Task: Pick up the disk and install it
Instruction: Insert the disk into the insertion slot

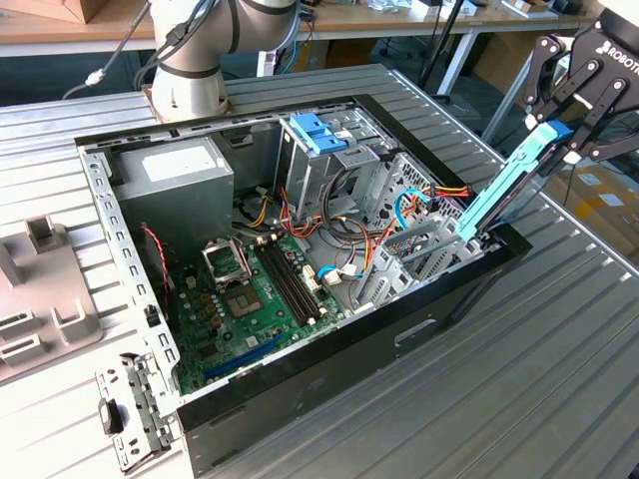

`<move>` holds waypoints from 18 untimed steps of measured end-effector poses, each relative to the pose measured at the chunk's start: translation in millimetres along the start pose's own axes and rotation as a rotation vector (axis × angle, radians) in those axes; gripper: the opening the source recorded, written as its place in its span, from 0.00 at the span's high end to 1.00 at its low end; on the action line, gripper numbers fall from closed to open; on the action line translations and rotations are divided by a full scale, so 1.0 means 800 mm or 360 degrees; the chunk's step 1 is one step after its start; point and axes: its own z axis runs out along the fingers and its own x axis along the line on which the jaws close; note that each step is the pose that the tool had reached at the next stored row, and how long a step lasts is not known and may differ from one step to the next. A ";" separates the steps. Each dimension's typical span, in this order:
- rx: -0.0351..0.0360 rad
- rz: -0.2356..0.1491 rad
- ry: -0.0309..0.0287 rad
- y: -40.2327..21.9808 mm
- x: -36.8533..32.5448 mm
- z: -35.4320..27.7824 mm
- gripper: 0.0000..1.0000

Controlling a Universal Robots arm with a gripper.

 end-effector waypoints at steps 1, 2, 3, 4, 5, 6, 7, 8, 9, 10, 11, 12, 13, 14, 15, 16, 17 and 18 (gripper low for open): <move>0.0000 0.0000 0.00000 0.0012 0.0000 0.0000 0.63; 0.0000 0.0000 0.00000 0.0018 0.0000 0.0000 0.63; 0.0000 0.0000 0.00000 0.0024 -0.0001 0.0000 0.63; 0.0000 0.0000 0.00000 0.0029 -0.0001 0.0000 0.63; 0.0000 0.0000 0.00001 0.0032 -0.0001 0.0000 0.63; 0.0000 0.0000 0.00000 0.0035 -0.0001 0.0000 0.63; 0.0000 0.0000 0.00000 0.0037 -0.0001 0.0000 0.63; 0.0000 0.0000 0.00000 0.0039 -0.0001 0.0000 0.63; 0.0000 0.0000 -0.00001 0.0044 -0.0001 0.0000 0.63; 0.0000 0.0000 -0.00001 0.0050 -0.0001 0.0000 0.63; 0.0000 0.0000 0.00000 0.0056 -0.0002 0.0000 0.63; 0.0000 0.0000 -0.00001 0.0062 -0.0002 0.0000 0.63; 0.0000 0.0000 0.00000 0.0072 -0.0002 -0.0001 0.63; 0.0000 0.0000 0.00000 0.0085 -0.0003 -0.0001 0.63; 0.0000 0.0000 -0.00001 0.0094 -0.0003 -0.0001 0.63; 0.0000 0.0000 -0.00002 0.0101 -0.0003 0.0000 0.63; 0.0000 0.0000 0.00000 0.0110 -0.0003 -0.0001 0.63; 0.0000 0.0000 0.00000 0.0118 -0.0004 -0.0001 0.63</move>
